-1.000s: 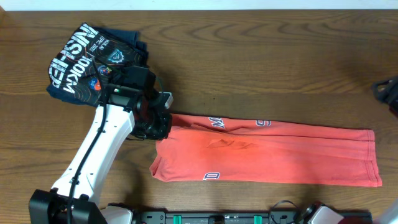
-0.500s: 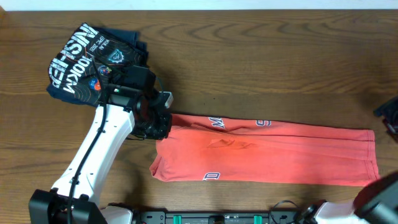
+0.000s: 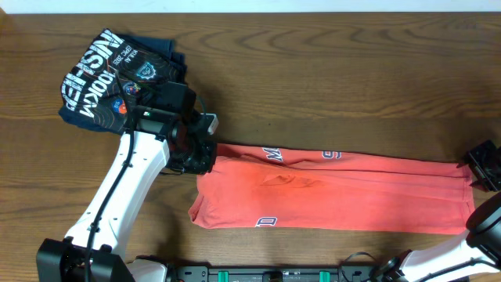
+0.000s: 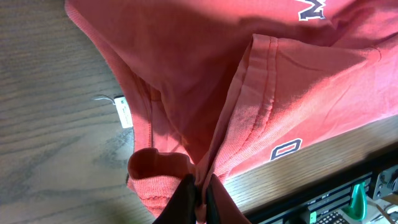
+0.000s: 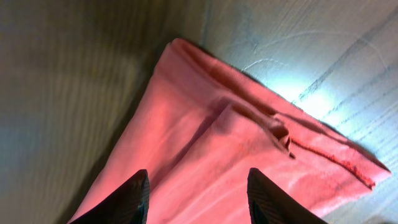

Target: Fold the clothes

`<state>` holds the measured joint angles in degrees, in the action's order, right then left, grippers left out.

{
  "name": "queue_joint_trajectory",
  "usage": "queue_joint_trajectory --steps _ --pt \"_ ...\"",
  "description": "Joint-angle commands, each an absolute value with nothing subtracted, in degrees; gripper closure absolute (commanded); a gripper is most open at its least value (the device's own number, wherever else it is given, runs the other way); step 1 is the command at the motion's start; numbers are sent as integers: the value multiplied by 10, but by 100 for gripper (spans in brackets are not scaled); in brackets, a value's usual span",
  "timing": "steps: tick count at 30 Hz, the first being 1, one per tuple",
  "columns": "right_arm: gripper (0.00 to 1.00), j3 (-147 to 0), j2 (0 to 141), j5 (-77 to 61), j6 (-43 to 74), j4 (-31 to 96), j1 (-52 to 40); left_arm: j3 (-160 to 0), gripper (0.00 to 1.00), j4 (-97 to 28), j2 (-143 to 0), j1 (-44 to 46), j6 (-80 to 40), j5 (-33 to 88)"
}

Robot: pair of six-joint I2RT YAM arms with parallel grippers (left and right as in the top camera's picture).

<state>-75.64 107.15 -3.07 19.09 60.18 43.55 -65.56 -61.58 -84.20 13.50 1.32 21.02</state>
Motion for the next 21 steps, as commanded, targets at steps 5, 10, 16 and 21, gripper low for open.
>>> queue_joint_trajectory --steps 5,10,16,21 --pt "53 -750 1102 -6 208 596 441 -663 92 -618 -834 132 16 203" --pt "56 -744 1103 34 211 592 444 -663 92 -618 -834 132 16 203" --pt "62 -736 1103 37 218 585 444 -663 92 -616 -834 132 14 203" --pt "74 -720 1103 41 219 575 444 -663 92 -614 -834 132 14 203"
